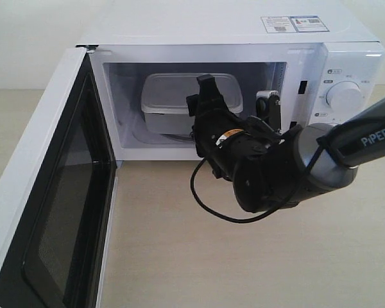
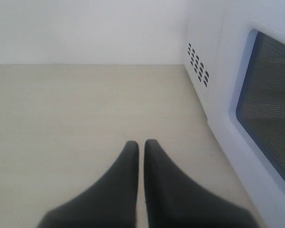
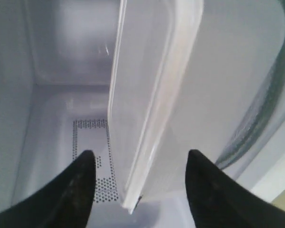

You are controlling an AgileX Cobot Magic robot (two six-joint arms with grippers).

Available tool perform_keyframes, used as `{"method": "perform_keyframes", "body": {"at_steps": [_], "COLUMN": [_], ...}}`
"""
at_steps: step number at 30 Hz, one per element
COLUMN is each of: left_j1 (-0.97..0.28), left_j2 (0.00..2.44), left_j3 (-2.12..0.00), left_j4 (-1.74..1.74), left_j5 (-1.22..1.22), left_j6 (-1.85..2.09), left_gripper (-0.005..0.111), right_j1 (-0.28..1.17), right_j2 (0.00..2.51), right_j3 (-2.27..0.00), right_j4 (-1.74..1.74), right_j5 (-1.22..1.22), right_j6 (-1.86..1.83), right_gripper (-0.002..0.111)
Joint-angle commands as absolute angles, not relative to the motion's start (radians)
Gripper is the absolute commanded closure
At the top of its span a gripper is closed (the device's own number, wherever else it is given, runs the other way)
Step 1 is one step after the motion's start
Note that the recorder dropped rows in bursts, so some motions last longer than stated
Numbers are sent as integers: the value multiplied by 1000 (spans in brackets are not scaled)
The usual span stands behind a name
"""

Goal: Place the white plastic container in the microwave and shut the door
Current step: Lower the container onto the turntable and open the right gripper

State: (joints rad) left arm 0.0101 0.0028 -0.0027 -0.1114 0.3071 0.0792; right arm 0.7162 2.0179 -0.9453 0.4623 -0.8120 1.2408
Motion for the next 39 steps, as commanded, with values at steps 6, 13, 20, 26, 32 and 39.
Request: {"method": "perform_keyframes", "body": {"at_steps": [6, 13, 20, 26, 32, 39], "left_j1": [13, 13, 13, 13, 13, 13], "left_j2": [0, 0, 0, 0, 0, 0], "left_j3": [0, 0, 0, 0, 0, 0], "left_j4": [-117, -117, -117, -117, -117, -117], "left_j5": [306, 306, 306, 306, 306, 306], "left_j6": [83, 83, 83, 83, 83, 83], "left_gripper": [102, 102, 102, 102, 102, 102], "right_j1": [708, 708, 708, 708, 708, 708], "right_j2": [1979, 1940, 1927, 1927, 1945, 1979], "right_j3": [-872, -779, -839, -894, -950, -996], "right_j4": [354, 155, 130, 308, 422, 447], "right_j5": [-833, -880, -636, -591, -598, -607], "right_j6": [1191, 948, 384, 52, -64, -88], "right_gripper": [66, 108, 108, 108, 108, 108]}}
